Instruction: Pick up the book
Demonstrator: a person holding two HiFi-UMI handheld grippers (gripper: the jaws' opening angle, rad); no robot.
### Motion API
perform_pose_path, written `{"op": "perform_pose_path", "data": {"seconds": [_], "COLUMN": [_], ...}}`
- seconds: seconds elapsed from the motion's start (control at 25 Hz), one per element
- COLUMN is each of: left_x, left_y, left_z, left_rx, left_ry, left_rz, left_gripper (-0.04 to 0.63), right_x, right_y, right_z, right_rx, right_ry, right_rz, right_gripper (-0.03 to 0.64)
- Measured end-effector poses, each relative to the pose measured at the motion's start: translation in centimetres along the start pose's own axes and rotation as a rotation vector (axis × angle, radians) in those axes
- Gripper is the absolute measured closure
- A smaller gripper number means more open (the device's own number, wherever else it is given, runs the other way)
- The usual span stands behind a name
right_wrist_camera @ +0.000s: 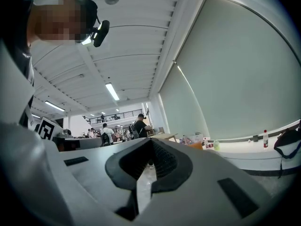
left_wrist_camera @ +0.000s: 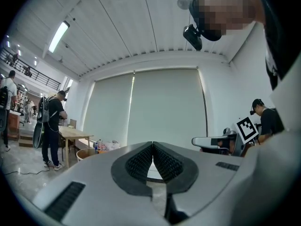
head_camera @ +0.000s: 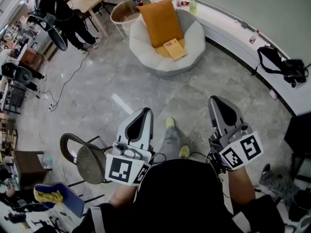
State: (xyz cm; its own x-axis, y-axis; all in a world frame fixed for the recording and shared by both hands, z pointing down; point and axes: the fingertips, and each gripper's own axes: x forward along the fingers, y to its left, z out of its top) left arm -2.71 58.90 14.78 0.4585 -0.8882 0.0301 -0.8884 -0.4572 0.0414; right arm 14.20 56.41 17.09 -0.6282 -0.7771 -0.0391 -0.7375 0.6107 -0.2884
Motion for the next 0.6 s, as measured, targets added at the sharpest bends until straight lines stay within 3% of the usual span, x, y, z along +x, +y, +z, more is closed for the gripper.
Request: {"op": "perform_pose_path", "data": {"seconds": [0.6], "left_x": [8.4], "left_y": [4.5], "left_z": [-0.5], "left_rx": [-0.013], "left_ry": [0.025], "left_rz": [-0.029], "left_gripper": [0.583], "right_x": [7.6], "right_y": [-5.1], "right_z": [0.1], "right_rx": [0.017], "right_ry": [0.03], "right_rz": [-0.021], "right_gripper": [0.603]}}
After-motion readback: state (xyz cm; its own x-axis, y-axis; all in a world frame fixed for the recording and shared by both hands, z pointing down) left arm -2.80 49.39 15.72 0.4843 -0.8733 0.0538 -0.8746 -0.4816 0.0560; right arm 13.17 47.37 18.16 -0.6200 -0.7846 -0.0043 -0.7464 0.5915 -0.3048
